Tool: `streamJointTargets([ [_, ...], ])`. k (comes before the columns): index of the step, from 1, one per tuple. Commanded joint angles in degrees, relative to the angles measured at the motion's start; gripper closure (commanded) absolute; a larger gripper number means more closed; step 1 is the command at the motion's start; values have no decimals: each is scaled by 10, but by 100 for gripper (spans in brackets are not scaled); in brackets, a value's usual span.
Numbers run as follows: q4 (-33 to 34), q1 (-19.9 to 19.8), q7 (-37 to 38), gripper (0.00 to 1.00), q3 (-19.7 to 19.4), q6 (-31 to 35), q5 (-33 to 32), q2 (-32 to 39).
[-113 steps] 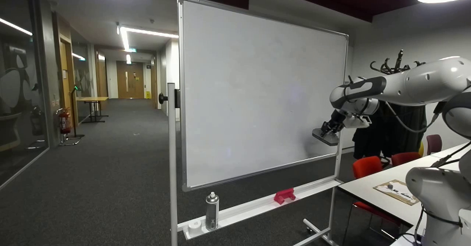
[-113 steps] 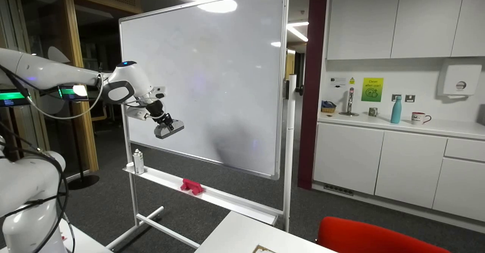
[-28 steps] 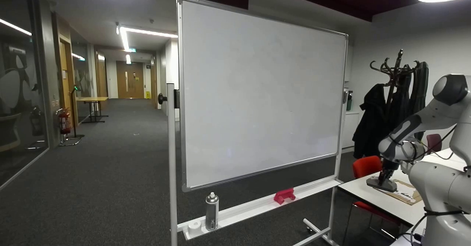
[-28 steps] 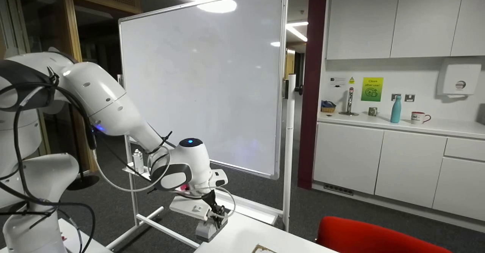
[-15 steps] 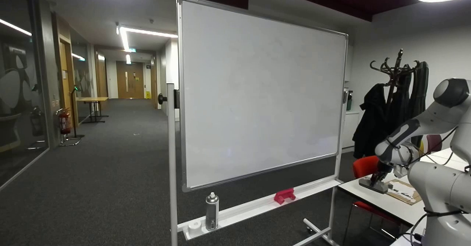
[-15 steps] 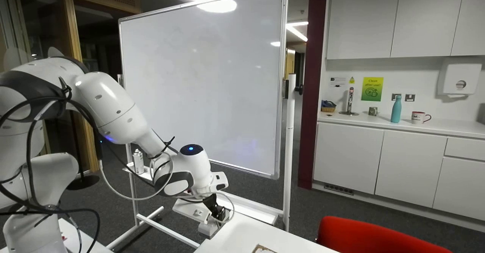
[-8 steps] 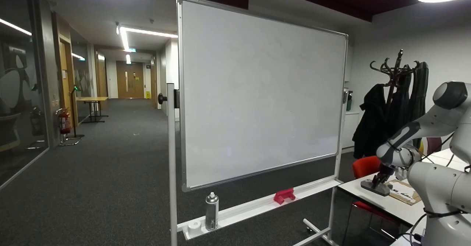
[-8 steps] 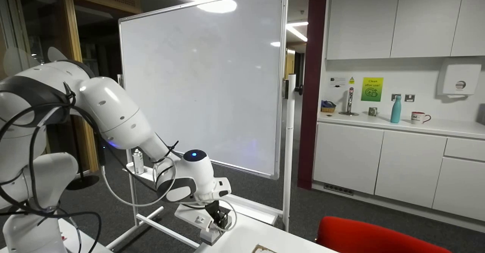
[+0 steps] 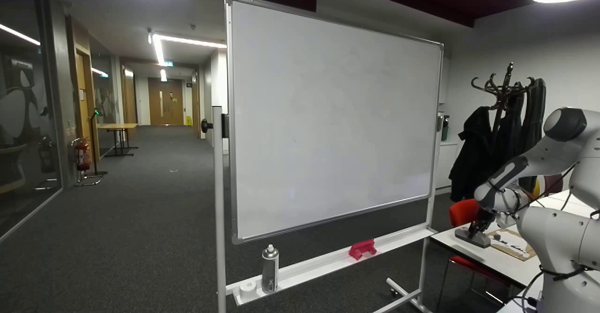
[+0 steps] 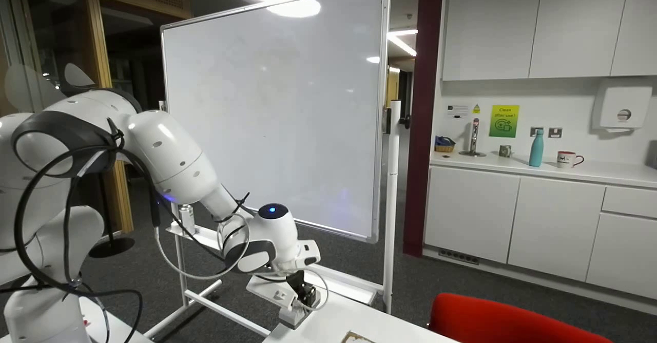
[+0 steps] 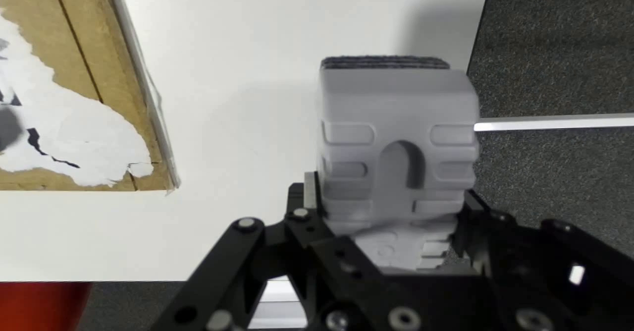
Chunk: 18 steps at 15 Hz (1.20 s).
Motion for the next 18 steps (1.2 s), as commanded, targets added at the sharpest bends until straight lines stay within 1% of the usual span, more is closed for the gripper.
streamJointTargets([
  [1,25,57,30,65,-47,19,-26,-8],
  [4,38,112,49,65,-103,28,-55,-8],
  [5,40,68,90,65,-66,14,-116,-9],
  [6,44,74,108,65,-72,16,-141,-11],
  [8,47,73,152,65,-71,21,-197,-15],
  [10,44,74,174,65,-71,19,-221,-17],
  [11,37,77,151,40,-71,9,-192,-9],
  [16,38,77,159,40,-70,9,-201,-18],
  [17,40,77,159,65,-70,13,-202,-21],
  [18,42,77,162,65,-70,15,-208,-25],
])
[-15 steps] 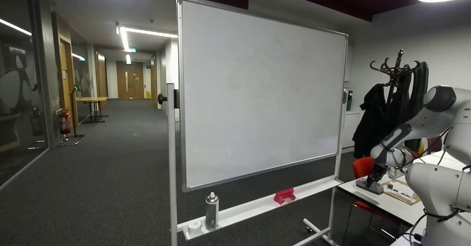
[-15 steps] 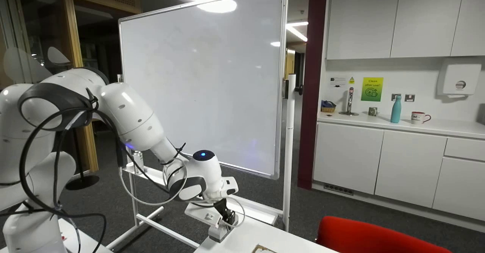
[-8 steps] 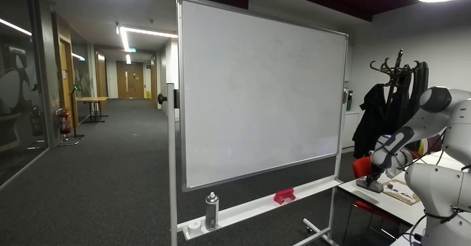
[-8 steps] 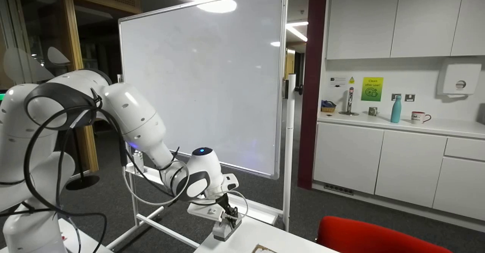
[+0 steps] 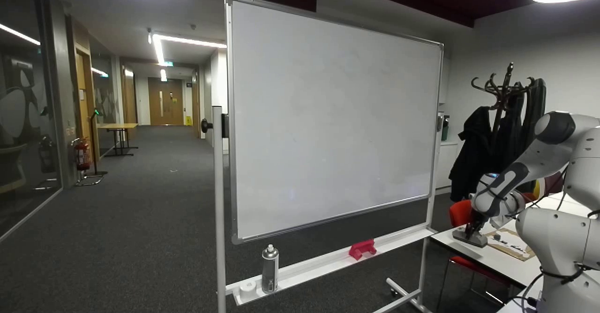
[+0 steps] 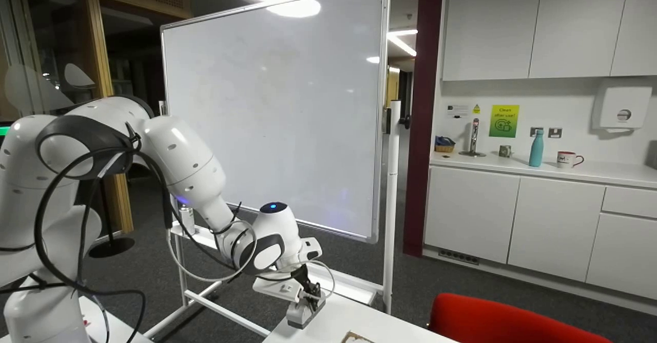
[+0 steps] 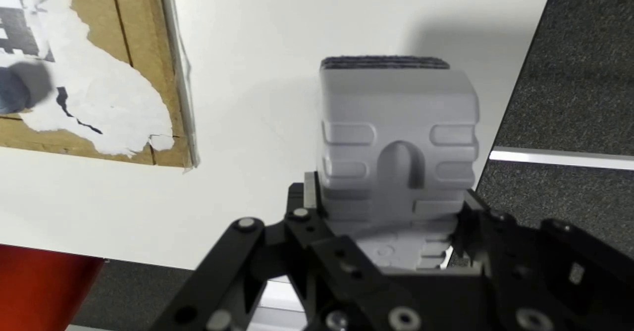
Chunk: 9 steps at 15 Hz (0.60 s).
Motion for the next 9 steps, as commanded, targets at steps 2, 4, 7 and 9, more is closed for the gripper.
streamJointTargets([
  [2,8,-2,10,65,1,11,-18,-16],
  [4,10,-1,10,65,2,10,-18,-23],
  [7,11,-1,0,65,3,5,-11,-31],
  [9,13,-2,-3,14,3,3,-9,-34],
])
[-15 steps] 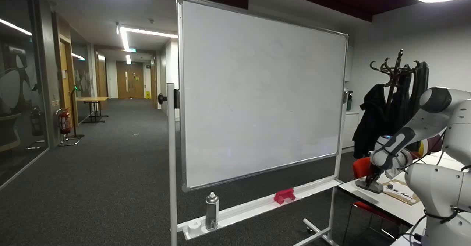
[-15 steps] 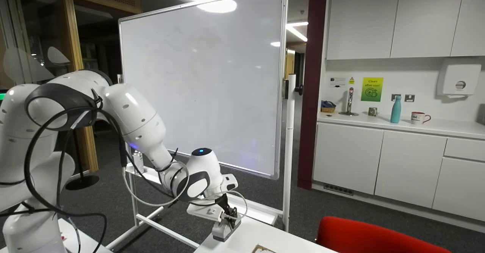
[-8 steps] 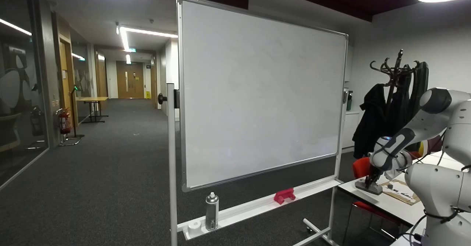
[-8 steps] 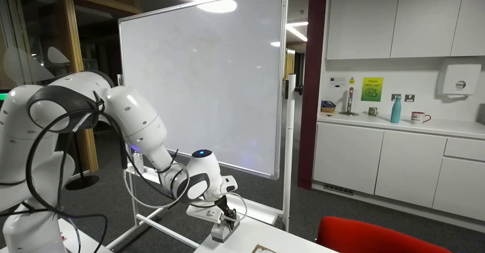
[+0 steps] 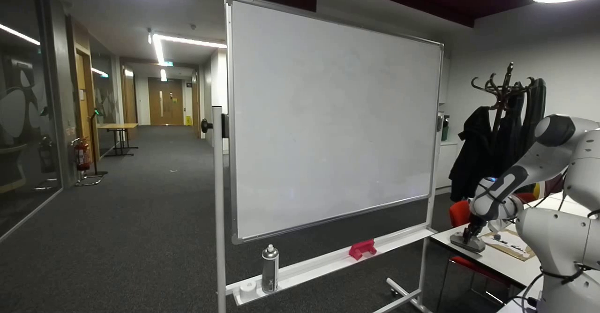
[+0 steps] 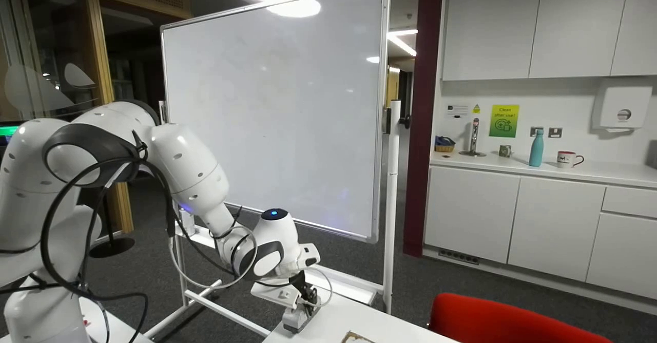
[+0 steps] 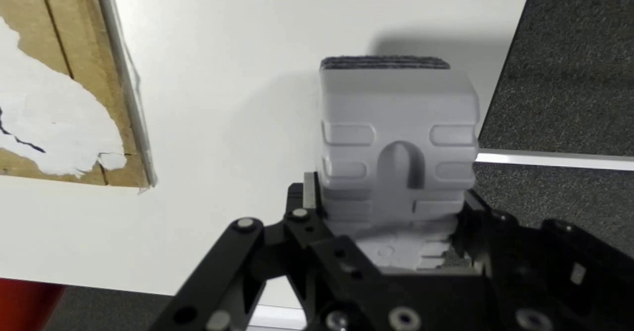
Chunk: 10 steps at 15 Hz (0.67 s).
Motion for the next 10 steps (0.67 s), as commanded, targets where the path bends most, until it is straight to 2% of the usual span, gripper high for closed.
streamJointTargets([
  [1,11,-3,-4,6,0,3,-5,-7],
  [3,12,-4,-5,0,0,3,-3,-6],
  [8,-3,-14,-5,0,8,2,2,15],
  [10,-17,-29,-11,0,26,-3,11,32],
])
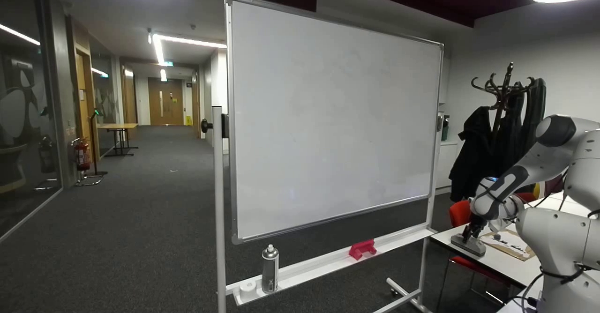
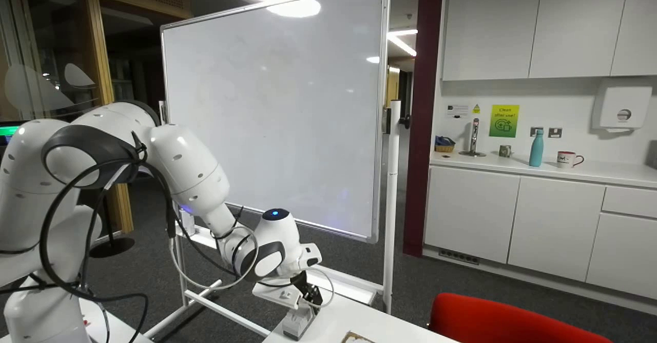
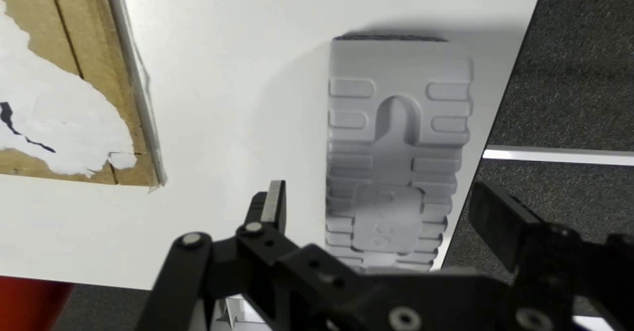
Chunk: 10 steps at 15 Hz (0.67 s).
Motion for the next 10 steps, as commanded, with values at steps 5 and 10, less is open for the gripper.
streamJointTargets([
  [5,-16,-42,-1,0,52,-2,10,25],
  [10,-36,-59,-1,0,72,-6,16,52],
])
